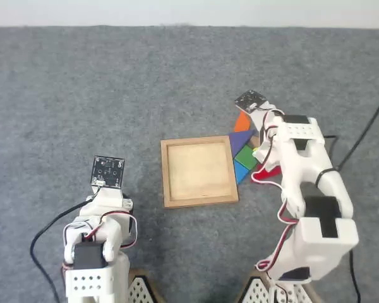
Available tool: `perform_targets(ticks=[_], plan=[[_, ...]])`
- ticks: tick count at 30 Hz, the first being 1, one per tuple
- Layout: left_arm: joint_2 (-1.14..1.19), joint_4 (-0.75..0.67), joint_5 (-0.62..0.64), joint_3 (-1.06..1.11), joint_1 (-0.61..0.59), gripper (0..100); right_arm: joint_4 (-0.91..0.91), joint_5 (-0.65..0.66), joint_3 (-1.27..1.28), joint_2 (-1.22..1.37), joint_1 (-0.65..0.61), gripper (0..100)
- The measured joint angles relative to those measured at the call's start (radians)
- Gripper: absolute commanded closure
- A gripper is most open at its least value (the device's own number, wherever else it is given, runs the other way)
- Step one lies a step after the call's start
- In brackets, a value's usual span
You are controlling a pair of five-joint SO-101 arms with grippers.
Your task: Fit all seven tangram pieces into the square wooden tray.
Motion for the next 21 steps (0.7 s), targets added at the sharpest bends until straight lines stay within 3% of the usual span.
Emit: perform_targets(ticks=[15, 21], plan=[[0.000, 0.000, 0.000, 0.000, 0.000, 98, 0.021, 0.041, -0.146, 0.121, 0.068, 69.7], [0.000, 0.000, 0.000, 0.000, 0.000, 98, 0.114, 0.072, -0.252, 0.189, 0.068, 87.7]])
